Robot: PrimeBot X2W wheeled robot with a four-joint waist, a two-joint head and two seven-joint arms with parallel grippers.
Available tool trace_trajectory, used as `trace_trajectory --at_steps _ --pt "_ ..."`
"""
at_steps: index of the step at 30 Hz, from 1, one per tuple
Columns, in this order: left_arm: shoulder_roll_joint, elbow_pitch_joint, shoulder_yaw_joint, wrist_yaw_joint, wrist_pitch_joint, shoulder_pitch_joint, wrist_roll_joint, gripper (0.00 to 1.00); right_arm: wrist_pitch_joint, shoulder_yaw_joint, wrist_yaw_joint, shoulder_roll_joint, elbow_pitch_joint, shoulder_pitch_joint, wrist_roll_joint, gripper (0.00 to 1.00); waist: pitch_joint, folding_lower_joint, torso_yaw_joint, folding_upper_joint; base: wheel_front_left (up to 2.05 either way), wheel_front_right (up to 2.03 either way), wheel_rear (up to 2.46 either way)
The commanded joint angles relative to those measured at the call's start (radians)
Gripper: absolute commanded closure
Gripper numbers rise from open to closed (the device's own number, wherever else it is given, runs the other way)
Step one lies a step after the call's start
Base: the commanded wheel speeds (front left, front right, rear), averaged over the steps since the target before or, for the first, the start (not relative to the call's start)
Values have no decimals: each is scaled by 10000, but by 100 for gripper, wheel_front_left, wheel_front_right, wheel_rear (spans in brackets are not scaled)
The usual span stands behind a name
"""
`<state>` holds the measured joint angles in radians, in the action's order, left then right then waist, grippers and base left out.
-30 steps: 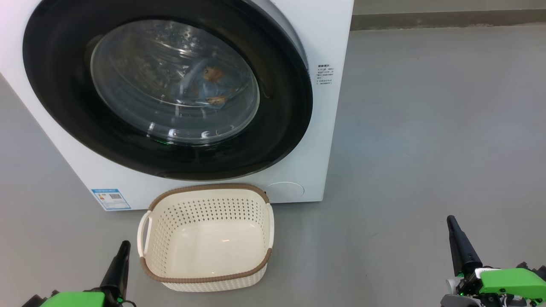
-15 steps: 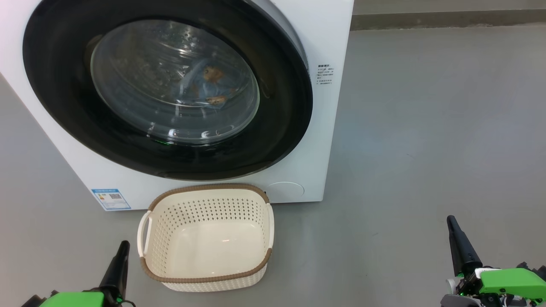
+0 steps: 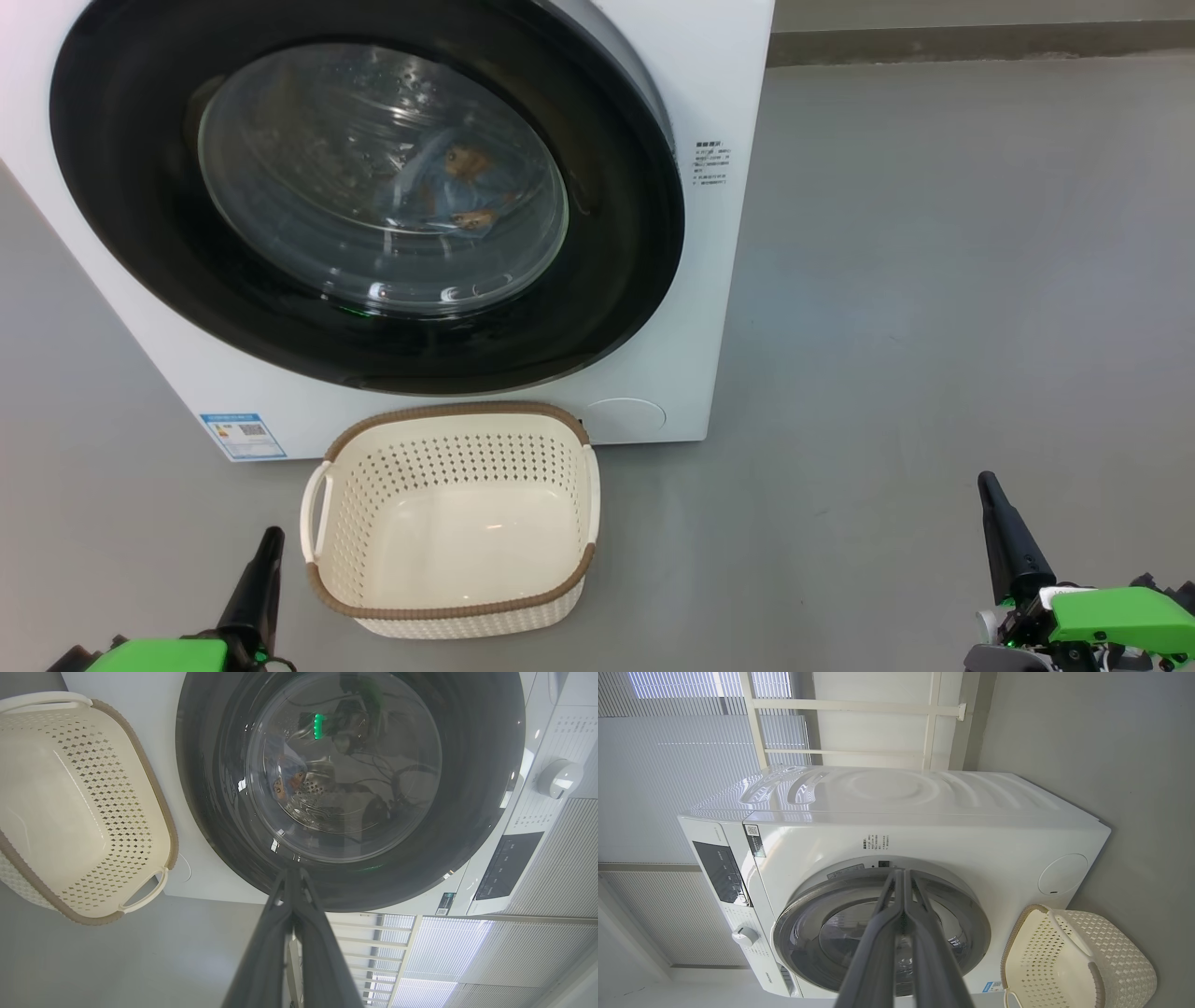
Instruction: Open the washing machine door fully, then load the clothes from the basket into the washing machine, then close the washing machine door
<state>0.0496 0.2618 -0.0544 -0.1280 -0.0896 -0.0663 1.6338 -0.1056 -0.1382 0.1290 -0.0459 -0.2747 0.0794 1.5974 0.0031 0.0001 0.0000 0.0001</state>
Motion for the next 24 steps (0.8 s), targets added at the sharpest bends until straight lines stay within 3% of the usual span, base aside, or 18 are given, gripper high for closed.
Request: trace_trajectory --at_steps 1,24 --pt "166 -176 -375 -27 -60 -398 -70 100 -81 238 17 -43 299 285 108 100 0 0 0 -1 0 0 0" --pt "126 -173 -432 -27 -106 -403 -118 100 -79 240 17 -43 299 285 110 100 0 0 0 -1 0 0 0"
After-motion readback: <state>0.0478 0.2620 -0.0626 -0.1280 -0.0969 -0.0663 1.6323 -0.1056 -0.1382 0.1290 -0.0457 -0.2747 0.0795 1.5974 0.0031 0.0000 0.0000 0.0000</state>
